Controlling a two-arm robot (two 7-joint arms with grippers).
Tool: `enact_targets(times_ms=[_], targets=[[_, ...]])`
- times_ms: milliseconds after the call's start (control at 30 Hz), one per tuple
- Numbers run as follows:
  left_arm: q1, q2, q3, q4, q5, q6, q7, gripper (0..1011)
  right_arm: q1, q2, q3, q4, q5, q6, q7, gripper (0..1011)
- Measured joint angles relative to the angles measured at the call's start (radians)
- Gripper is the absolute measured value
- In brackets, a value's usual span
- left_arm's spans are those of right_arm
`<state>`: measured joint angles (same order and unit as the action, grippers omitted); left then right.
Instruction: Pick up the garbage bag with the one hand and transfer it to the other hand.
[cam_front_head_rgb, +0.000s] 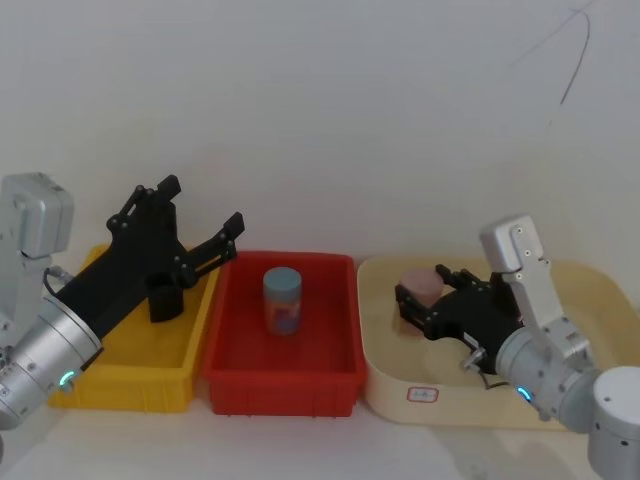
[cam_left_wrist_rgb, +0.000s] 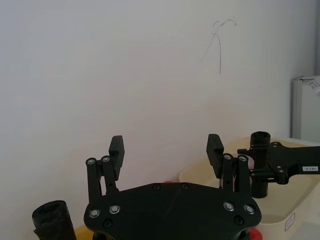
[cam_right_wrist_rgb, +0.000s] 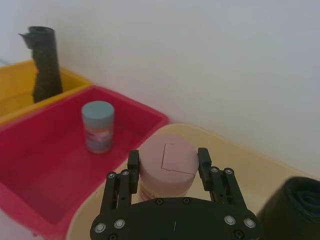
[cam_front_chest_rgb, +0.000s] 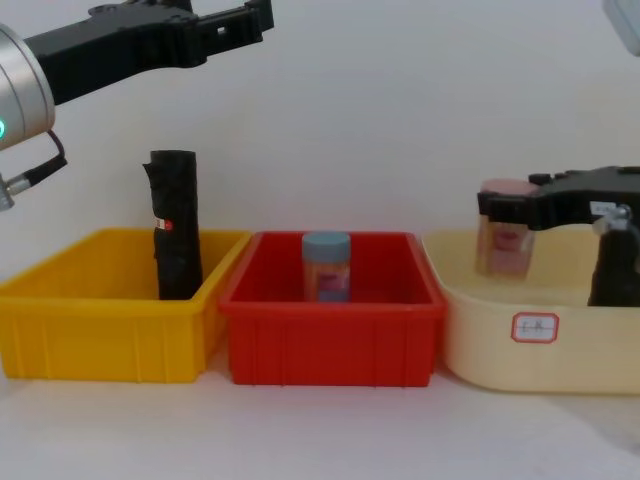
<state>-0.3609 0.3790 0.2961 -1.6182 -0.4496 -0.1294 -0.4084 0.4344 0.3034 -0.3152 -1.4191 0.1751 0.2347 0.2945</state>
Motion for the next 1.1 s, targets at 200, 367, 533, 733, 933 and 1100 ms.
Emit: enact_targets(times_ms=[200, 367, 533, 733, 933, 1100], targets=[[0.000, 0.000, 0.000, 0.000, 0.000, 0.000, 0.000, 1001, -0.003, 0.002, 0.016, 0.017, -0.006, -0.002, -0.013, 773], [0.000, 0.000, 0.000, 0.000, 0.000, 0.000, 0.000, 1001, -0.007, 0.003, 0.024, 0.020, -0.009, -0.004, -0.015, 895], [0.000, 0.000, 0.000, 0.000, 0.000, 0.000, 0.000, 1001, -0.013, 0.004, 0.032, 0.012, -0.008, -0.004, -0.014, 1000], [0.000, 0.000, 0.000, 0.000, 0.000, 0.000, 0.000, 1001, -0.029, 0.008, 0.047, -0.036, 0.002, -0.005, -0.005, 1000], [0.000, 0.000, 0.000, 0.000, 0.000, 0.000, 0.000, 1001, -0.071, 0.020, 0.069, -0.125, 0.028, -0.006, 0.004, 1000], [0.000, 0.000, 0.000, 0.000, 0.000, 0.000, 0.000, 1001, -0.111, 0.031, 0.084, -0.196, 0.053, -0.001, 0.013, 1000]])
